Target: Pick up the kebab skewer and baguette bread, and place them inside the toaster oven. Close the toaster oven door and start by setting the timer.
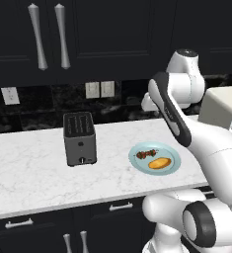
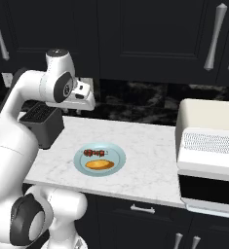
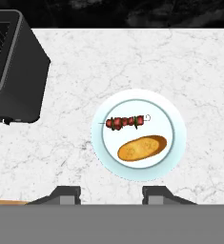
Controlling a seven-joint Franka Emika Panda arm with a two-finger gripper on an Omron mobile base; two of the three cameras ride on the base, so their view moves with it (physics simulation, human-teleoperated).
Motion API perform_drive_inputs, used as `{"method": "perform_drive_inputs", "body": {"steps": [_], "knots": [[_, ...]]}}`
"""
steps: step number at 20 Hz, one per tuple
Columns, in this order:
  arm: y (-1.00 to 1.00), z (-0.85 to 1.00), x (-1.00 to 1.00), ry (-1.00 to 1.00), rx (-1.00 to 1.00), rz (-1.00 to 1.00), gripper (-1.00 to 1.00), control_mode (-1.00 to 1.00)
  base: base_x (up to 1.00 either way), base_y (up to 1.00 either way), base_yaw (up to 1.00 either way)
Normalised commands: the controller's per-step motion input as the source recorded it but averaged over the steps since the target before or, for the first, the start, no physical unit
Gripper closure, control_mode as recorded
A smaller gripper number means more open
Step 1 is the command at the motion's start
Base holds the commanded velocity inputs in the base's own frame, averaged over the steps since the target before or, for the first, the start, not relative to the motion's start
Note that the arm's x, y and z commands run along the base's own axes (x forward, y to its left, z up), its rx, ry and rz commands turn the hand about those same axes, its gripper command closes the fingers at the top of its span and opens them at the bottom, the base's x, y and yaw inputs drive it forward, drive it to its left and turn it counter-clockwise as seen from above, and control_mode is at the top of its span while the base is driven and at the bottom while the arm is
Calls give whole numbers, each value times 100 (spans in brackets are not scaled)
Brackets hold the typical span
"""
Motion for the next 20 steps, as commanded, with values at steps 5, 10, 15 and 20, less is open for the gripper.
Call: {"method": "perform_drive_inputs", "body": {"steps": [5, 10, 15, 20], "knots": [[-12, -6, -10, 0, 0, 0, -100, -100, 0, 0, 0], [-34, 0, -32, 0, 0, 0, -100, -100, 0, 0, 0], [0, -4, -38, 0, 0, 0, -100, -100, 0, 0, 0], [31, -4, -18, 0, -2, 0, -100, -100, 0, 0, 0]]}}
